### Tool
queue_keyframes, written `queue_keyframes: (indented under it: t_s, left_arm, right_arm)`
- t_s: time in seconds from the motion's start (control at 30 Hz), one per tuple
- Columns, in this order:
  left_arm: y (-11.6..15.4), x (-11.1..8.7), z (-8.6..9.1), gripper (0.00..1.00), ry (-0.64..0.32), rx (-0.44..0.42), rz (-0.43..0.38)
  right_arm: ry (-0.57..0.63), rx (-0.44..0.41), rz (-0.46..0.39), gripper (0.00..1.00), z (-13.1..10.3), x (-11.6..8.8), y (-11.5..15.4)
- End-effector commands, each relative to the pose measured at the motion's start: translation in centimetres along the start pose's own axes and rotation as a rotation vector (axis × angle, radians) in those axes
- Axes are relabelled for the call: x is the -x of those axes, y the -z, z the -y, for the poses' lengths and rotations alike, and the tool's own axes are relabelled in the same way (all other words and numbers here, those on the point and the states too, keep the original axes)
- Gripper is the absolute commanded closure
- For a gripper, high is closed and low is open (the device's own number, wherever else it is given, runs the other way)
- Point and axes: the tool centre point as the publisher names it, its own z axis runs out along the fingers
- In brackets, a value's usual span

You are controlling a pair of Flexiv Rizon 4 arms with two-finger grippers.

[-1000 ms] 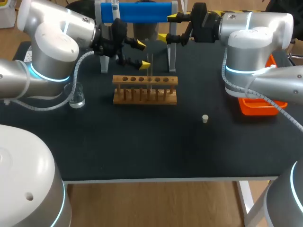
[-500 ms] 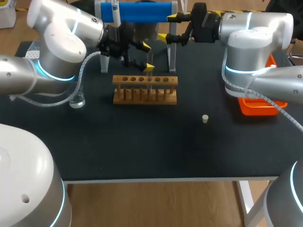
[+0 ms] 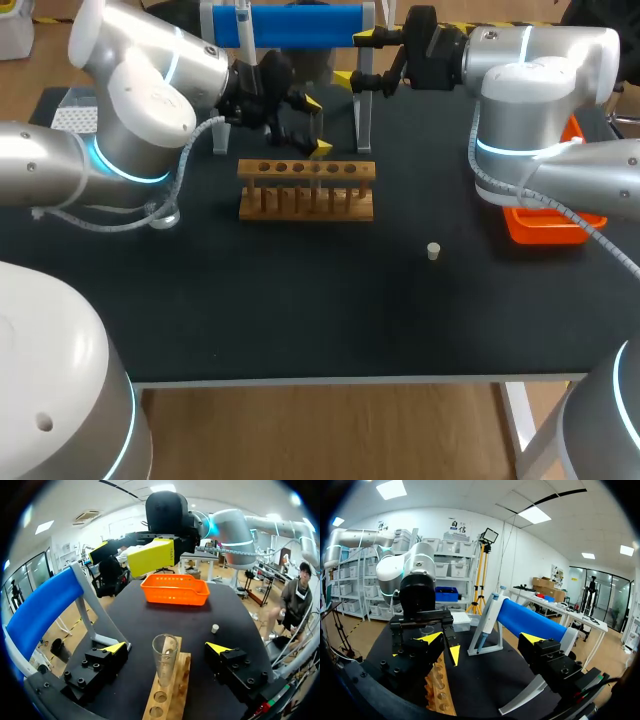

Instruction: Invert the test tube, pick up the pipette, mount the tip to pipette, aspirate from beaker and dispense into the tube, eject the tip, return the pipette, and cap with the stopper.

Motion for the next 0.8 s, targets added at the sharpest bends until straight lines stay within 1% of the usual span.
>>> queue_keyframes:
  t_s: [0.03,0.47,0.8]
  left_arm:
    - [-0.7,-0.1,-0.4,0.0,0.004,0.006,0.009]
    - [-1.5,0.2,-1.0,0.0,-0.005,0.016,-0.011]
    - [-2.3,0.6,-1.4,0.0,-0.032,0.057,-0.039]
  right_arm:
    - [0.0,-0.001,-0.001,0.0,0.0,0.0,0.0]
    - [0.0,-0.001,-0.001,0.0,0.0,0.0,0.0]
    - [0.0,-0.001,-0.001,0.0,0.0,0.0,0.0]
